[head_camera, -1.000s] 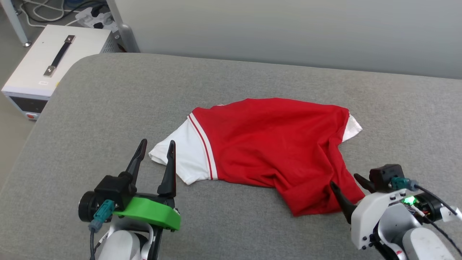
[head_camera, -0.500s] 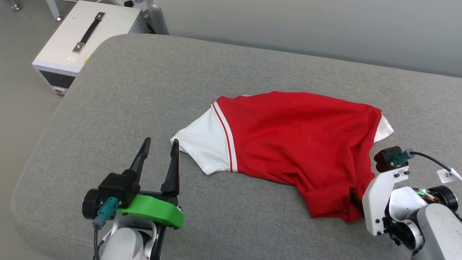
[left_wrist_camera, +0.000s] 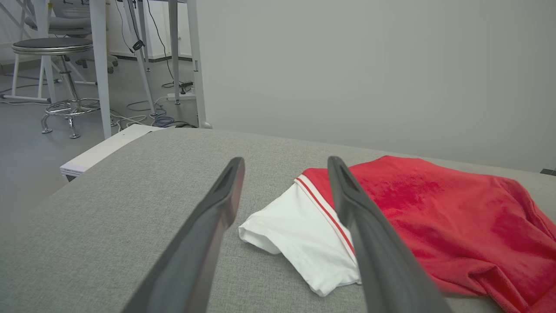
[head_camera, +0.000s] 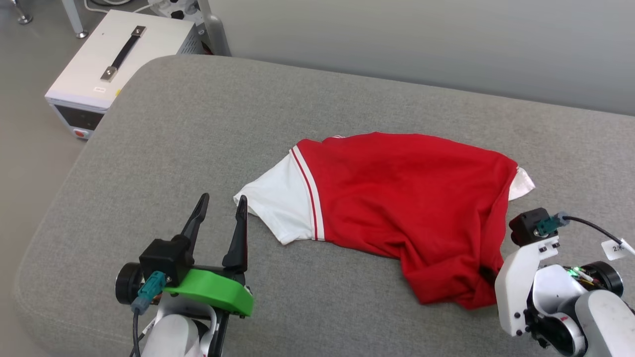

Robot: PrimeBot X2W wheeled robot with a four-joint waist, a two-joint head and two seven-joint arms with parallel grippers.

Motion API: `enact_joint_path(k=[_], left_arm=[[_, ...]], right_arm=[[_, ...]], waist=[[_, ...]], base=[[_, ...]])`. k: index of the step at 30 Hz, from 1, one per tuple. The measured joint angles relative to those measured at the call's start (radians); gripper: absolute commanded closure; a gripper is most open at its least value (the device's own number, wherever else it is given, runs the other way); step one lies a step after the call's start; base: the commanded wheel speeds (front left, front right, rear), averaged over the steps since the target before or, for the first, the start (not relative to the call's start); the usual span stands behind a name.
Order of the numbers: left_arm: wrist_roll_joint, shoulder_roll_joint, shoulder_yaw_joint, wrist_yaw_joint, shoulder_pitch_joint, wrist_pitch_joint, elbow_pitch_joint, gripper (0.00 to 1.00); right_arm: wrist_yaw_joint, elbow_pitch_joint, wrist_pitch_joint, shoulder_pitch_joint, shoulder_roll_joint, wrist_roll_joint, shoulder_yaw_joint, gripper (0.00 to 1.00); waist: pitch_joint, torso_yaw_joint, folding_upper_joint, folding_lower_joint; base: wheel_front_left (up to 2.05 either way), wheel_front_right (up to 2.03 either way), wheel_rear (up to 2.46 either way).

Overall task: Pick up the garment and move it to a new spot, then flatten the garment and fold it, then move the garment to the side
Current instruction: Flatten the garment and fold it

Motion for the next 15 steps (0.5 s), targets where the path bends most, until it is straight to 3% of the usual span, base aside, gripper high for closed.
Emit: enact_joint_path(k=[8, 15], left_arm=[[0.009, -0.001, 0.002, -0.003, 0.021, 0.0, 0.011, 0.0], [0.018, -0.002, -0.003, -0.003, 0.021, 0.0, 0.018, 0.0]], right_arm=[[0.0, -0.201, 0.071, 0.174, 0.026, 0.028, 0.047, 1.0], [0.0, -0.183, 0.082, 0.228, 0.067, 0.017, 0.143, 1.0]], waist=[[-0.057, -0.031, 0.0, 0.0], [-0.065, -0.036, 0.0, 0.0]], base=[[0.0, 0.0, 0.0], [0.0, 0.0, 0.0]])
